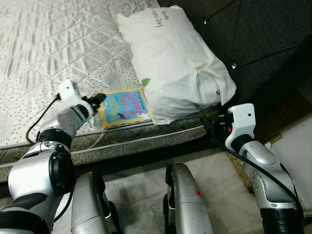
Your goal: Clean up the room
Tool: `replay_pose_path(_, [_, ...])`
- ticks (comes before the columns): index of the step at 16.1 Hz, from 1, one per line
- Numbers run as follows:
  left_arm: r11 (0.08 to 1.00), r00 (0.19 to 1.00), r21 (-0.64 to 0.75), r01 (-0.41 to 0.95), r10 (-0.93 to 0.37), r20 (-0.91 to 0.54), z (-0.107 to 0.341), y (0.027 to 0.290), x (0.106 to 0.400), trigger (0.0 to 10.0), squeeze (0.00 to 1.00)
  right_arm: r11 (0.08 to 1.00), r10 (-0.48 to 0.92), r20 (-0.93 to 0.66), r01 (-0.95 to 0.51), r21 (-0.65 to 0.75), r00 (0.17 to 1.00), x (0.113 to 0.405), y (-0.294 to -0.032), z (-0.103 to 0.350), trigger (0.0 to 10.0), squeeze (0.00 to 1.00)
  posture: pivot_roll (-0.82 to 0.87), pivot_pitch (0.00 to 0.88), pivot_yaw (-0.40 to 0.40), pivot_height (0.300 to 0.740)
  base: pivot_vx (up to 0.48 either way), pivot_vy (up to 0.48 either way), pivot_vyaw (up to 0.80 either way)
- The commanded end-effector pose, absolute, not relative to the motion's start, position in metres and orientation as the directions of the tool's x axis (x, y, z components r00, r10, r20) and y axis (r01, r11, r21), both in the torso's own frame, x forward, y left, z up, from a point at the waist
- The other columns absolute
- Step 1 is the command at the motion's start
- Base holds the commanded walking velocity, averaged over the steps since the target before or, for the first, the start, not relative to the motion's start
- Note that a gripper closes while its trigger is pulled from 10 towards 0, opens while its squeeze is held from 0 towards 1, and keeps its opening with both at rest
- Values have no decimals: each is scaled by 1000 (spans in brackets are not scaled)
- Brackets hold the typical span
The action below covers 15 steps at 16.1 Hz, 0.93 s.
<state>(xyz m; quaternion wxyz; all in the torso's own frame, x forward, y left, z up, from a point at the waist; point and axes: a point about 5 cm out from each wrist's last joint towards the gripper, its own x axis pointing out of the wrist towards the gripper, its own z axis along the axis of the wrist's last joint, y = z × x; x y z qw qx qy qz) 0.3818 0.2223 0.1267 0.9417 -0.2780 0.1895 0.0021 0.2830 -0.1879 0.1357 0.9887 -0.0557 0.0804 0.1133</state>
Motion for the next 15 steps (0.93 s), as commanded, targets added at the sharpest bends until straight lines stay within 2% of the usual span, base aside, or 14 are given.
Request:
replay_pose_path(1, [848, 930, -518, -117, -89, -356, 130, 221, 384, 10000, 1000, 969, 206, -174, -225, -98, 963, 284, -190, 135, 10000, 0, -298, 128, -130, 553, 0, 0, 0])
replay_pose_path(3, [852, 935, -506, -134, -60, -349, 131, 222, 385, 10000, 1000, 970, 207, -172, -225, -95, 963, 285, -188, 134, 10000, 0, -292, 123, -125, 553, 0, 0, 0])
replay_pose_path(5, [874, 947, -441, -204, 62, -315, 136, 233, 385, 10000, 1000, 971, 212, -158, -226, -73, 964, 289, -183, 133, 10000, 0, -266, 110, -114, 553, 0, 0, 0])
replay_pose_path(8, [892, 932, -307, -332, 258, -255, 130, 251, 375, 10000, 1000, 971, 240, -129, -241, 4, 962, 299, -161, 130, 10000, 0, -202, 84, -85, 553, 0, 0, 0])
replay_pose_path(9, [894, 930, -290, -341, 276, -242, 127, 251, 372, 10000, 1000, 969, 246, -124, -245, 20, 961, 301, -157, 130, 10000, 0, -187, 77, -81, 553, 0, 0, 0])
replay_pose_path(10, [899, 929, -268, -347, 289, -231, 123, 250, 367, 10000, 1000, 968, 251, -121, -248, 40, 960, 302, -153, 129, 10000, 0, -173, 71, -78, 553, 0, 0, 0])
replay_pose_path(11, [918, 926, -162, -363, 335, -174, 102, 230, 339, 10000, 1000, 955, 287, -106, -275, 111, 952, 307, -136, 124, 10000, 0, -116, 32, -62, 553, 0, 0, 0])
replay_pose_path(12, [921, 919, -81, -380, 366, -146, 98, 222, 327, 10000, 1000, 946, 306, -90, -291, 144, 948, 310, -129, 124, 10000, 0, -105, 22, -57, 553, 0, 0, 0])
replay_pose_path(14, [929, 928, -9, -371, 370, -54, 100, 214, 316, 10000, 1000, 928, 341, -60, -325, 180, 938, 316, -116, 126, 10000, 0, -65, 0, -48, 553, 0, 0, 0])
replay_pose_path(15, [936, 936, 2, -351, 351, -25, 101, 211, 314, 10000, 0, 919, 358, -46, -343, 193, 932, 319, -112, 127, 10000, 0, -50, 0, -45, 553, 0, 0, 0])
